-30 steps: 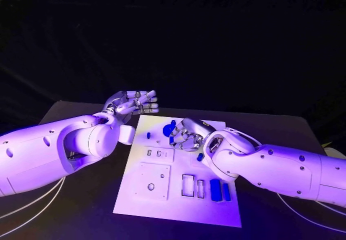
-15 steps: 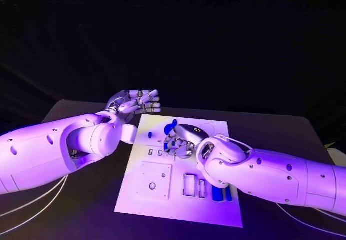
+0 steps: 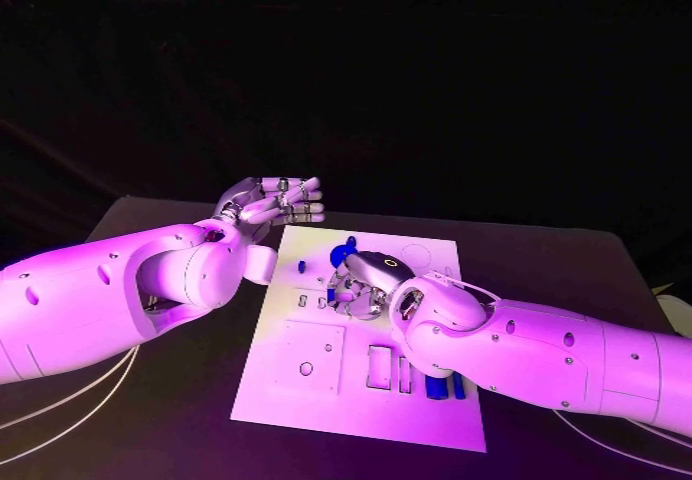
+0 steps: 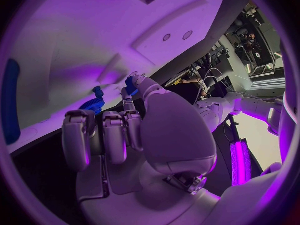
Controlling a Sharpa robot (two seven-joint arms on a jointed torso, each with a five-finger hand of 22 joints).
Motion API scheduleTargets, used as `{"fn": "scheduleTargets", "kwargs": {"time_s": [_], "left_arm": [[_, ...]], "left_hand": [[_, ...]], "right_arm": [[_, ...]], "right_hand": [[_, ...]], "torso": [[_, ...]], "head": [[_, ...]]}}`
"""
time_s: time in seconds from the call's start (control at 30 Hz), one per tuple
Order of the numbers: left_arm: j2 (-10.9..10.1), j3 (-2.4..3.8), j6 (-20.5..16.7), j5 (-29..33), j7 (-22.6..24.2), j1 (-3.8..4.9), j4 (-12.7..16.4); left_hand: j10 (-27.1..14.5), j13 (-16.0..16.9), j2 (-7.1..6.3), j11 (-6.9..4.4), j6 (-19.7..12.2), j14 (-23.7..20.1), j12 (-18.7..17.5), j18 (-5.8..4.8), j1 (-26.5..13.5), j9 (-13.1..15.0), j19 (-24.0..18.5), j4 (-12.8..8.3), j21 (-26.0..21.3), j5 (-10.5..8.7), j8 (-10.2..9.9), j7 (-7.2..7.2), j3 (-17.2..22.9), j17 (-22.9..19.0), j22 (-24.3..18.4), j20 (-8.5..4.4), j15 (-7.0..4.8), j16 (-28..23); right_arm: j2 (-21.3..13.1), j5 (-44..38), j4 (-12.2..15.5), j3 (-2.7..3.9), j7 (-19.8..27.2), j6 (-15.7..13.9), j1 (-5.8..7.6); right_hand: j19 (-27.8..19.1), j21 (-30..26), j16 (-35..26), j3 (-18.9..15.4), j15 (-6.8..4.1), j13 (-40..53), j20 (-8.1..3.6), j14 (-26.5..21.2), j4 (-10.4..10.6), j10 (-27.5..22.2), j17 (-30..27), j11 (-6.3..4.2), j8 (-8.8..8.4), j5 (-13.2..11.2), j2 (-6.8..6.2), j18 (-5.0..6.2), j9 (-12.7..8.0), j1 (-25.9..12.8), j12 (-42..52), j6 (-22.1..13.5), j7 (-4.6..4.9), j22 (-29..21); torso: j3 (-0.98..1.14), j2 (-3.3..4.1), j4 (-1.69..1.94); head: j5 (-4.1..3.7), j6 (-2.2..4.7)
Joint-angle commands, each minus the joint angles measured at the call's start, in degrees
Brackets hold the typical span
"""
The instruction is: Assemble the parts on the task board
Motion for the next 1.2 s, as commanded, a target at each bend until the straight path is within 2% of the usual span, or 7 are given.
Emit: {"fn": "scheduleTargets", "kwargs": {"time_s": [0.03, 0.4, 0.6, 0.73, 0.9, 1.2], "left_arm": [[0.12, 0.04, 1.2, -0.12, 0.13, 0.06, 0.0], [0.21, 0.04, 1.24, -0.14, 0.04, 0.05, -0.09], [0.25, 0.04, 1.27, -0.15, 0.05, 0.05, -0.08], [0.22, 0.04, 1.24, -0.15, 0.04, 0.05, -0.1], [0.18, 0.04, 1.24, -0.16, 0.0, 0.05, -0.07], [0.11, 0.04, 1.18, -0.16, -0.04, 0.05, -0.08]], "left_hand": [[0.02, 0.0, 0.09, 0.08, 0.23, 0.42, -0.28, 0.63, 0.49, 0.04, -0.33, -0.28, 0.22, -0.25, -0.36, 0.02, 0.02, 0.07, 0.07, 0.12, 0.13, -0.3], [0.02, -0.01, 0.01, 0.07, 0.26, 0.44, -0.3, 0.61, 0.87, 0.04, -0.46, -0.61, 0.23, -0.26, -0.43, 0.0, 0.0, 0.12, 0.05, 0.15, 0.13, -0.44], [0.02, -0.01, 0.01, 0.07, 0.26, 0.44, -0.3, 0.61, 0.87, 0.04, -0.46, -0.61, 0.23, -0.26, -0.43, 0.0, 0.0, 0.12, 0.05, 0.15, 0.13, -0.44], [0.02, -0.01, 0.01, 0.07, 0.26, 0.44, -0.3, 0.61, 0.87, 0.04, -0.46, -0.61, 0.23, -0.26, -0.43, 0.0, 0.0, 0.12, 0.05, 0.15, 0.13, -0.44], [0.03, -0.01, -0.02, 0.07, 0.27, 0.46, -0.31, 0.61, 1.01, 0.04, -0.5, -0.73, 0.24, -0.26, -0.45, 0.0, -0.01, 0.14, 0.05, 0.16, 0.13, -0.5], [0.03, -0.01, -0.01, 0.07, 0.27, 0.46, -0.31, 0.61, 1.02, 0.04, -0.51, -0.74, 0.24, -0.26, -0.46, 0.0, -0.01, 0.15, 0.05, 0.16, 0.13, -0.5]], "right_arm": [[0.16, -2.33, -0.13, -0.04, -0.52, 1.53, -0.19], [0.56, -3.45, -0.69, -0.09, -1.66, 2.92, -0.35], [0.81, -3.75, -0.93, -0.11, -2.09, 3.09, -0.42], [0.85, -3.84, -0.98, -0.13, -2.21, 3.17, -0.45], [0.89, -3.75, -1.05, -0.15, -1.98, 3.14, -0.47], [0.91, -3.58, -1.01, -0.18, -1.73, 3.37, -0.47]], "right_hand": [[2.48, 0.12, 0.22, -0.22, -0.25, 8.16, -0.48, 5.97, 0.2, 1.09, 15.07, -0.45, 0.06, 0.13, 0.02, -0.72, 0.05, -0.56, 0.34, 0.49, -0.26, 11.15], [2.4, 0.02, 0.17, -0.32, -0.24, 8.04, -0.48, 5.94, 0.31, 1.0, 14.96, -0.43, 0.01, 0.08, -0.14, -0.69, 0.08, -0.95, 0.23, 0.43, -0.23, 11.07], [2.36, -0.03, 0.15, -0.37, -0.24, 7.97, -0.48, 5.93, 0.3, 0.95, 14.91, -0.42, -0.03, 0.04, -0.27, -0.67, 0.08, -1.06, 0.18, 0.37, -0.22, 11.04], [2.27, -0.15, 0.12, -0.51, -0.21, 7.78, -0.46, 5.91, 0.28, 0.8, 14.83, -0.38, -0.16, -0.14, -0.62, -0.64, 0.08, -1.35, 0.0, 0.17, -0.15, 10.95], [1.91, -0.64, -0.03, -0.84, 0.12, 6.76, -0.28, 5.82, 0.41, -0.04, 14.46, 0.1, -1.12, -0.15, -1.54, -0.51, -0.21, -2.28, -0.92, -1.4, 0.46, 10.57], [1.64, -1.0, -0.15, -0.9, 0.39, 6.29, -0.05, 5.75, 0.36, -0.47, 14.18, 0.41, -1.58, -0.28, -1.93, -0.41, -0.32, -2.61, -1.36, -2.14, 0.81, 10.3]], "torso": [[-0.01, -0.01, -0.06], [-0.01, 0.02, -0.08], [0.0, 0.0, 0.04], [0.02, 0.02, -0.03], [0.0, 0.01, -0.03], [0.01, -0.03, 0.05]], "head": [[0.0, -0.12], [-0.53, -0.01], [-0.53, -0.16], [-0.43, -0.26], [-0.48, -0.33], [-0.51, -0.43]]}}
